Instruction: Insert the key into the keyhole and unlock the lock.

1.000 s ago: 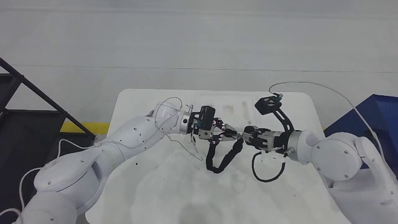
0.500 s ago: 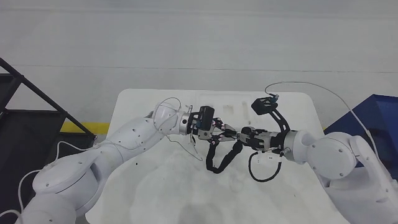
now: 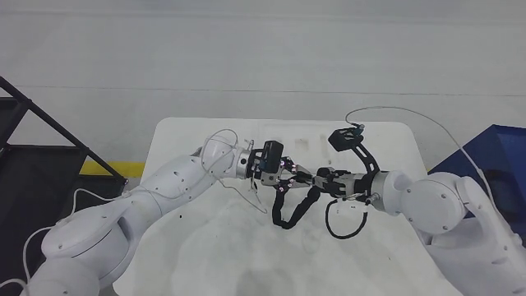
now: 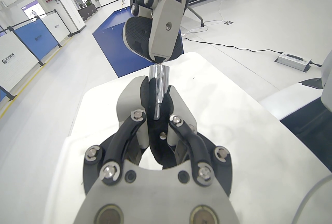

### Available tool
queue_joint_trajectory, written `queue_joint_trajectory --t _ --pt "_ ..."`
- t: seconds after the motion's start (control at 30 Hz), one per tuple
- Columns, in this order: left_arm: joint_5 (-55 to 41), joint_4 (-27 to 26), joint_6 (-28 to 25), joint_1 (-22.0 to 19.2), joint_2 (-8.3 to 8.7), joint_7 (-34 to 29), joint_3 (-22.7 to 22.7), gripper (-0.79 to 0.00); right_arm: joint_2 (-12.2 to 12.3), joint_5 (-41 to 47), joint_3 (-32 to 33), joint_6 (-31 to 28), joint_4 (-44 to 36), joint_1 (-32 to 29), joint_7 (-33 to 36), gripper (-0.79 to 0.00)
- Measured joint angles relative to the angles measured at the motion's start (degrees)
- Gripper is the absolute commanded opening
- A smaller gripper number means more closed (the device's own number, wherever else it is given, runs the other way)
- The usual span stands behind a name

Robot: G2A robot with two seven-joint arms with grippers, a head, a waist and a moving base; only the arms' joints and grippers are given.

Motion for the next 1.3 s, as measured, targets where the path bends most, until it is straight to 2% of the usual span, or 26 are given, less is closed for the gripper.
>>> queue_joint_trajectory --t 0.37,0.63,0.67,0.7,0.77,0.8,0.9,0.93,1.1,1.3 --pt "-0.1 -0.5 -0.2 0.9 0.21 -0.2 -1.1 -0.785 -0.2 0.1 -1.5 0.9 1.1 1.5 0.3 -0.785" --pt "-3.8 0.1 -1.7 1.9 0.39 -1.7 -1.4 -0.785 -0.4 0.6 -1.8 0.4 2.2 2.1 -0.5 -0.785" --pt "-4.5 0.2 -1.9 2.0 0.41 -1.9 -1.5 -0.785 -0.4 0.8 -1.8 0.3 2.4 2.3 -0.6 -0.754" --pt "-5.1 0.3 -2.1 2.2 0.43 -2.1 -1.6 -0.785 -0.4 1.0 -1.8 0.1 2.6 2.4 -0.6 -0.662" --pt "-6.2 0.4 -2.6 2.4 0.47 -2.6 -1.7 -0.785 -0.4 1.4 -1.8 -0.4 3.2 2.8 -0.7 -0.64" --pt "-6.8 0.4 -2.8 2.5 0.49 -2.8 -1.7 -0.785 -0.5 1.6 -1.9 -0.7 3.5 3.0 -0.8 -0.591" --pt "-7.9 1.2 -3.7 2.7 0.56 -3.7 -1.9 -0.785 -0.7 2.6 -2.3 -1.7 4.7 3.7 -1.6 -0.68" --pt "-8.4 1.6 -4.0 2.7 0.56 -4.0 -2.0 -0.785 -0.7 3.0 -2.4 -2.1 5.4 4.0 -2.0 -0.773" --pt "-9.6 3.9 -5.0 2.9 0.71 -5.0 -2.9 -0.785 -1.0 4.6 -2.7 -4.7 9.1 4.9 -3.4 -0.785" --pt "-9.4 5.7 -5.3 2.9 1.93 -5.3 -5.1 -0.785 -0.5 1.4 -1.5 -8.8 11.2 3.8 -5.1 -0.785"
